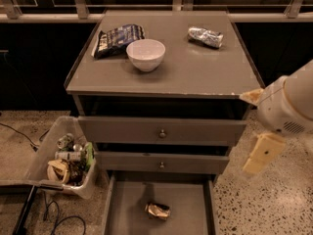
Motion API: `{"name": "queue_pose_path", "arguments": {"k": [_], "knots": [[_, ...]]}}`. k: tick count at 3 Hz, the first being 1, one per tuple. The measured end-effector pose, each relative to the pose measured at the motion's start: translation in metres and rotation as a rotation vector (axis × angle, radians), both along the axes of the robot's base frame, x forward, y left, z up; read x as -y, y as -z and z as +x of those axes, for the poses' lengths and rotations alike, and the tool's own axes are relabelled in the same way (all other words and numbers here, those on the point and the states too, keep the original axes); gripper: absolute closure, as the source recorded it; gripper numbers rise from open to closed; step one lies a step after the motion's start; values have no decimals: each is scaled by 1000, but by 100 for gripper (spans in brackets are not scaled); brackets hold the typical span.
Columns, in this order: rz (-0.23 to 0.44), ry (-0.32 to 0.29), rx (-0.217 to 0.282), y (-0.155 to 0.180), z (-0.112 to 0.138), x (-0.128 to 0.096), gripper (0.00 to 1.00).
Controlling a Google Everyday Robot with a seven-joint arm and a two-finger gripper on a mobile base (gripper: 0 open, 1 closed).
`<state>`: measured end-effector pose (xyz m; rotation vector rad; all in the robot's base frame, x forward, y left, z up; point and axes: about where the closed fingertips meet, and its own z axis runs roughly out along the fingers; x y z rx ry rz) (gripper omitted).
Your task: Pick orange can from bottom drawer and place on counter
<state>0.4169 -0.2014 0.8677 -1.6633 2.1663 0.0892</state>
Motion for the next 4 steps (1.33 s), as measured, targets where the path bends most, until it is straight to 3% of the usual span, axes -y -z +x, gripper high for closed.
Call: {"name": "queue_pose_path", "arguments": {"k": [2,3,4], "knots": [[93,29,91,89,-6,-8,0],[93,29,91,89,-6,-8,0],[86,45,57,105,-2,-6,0]]}}
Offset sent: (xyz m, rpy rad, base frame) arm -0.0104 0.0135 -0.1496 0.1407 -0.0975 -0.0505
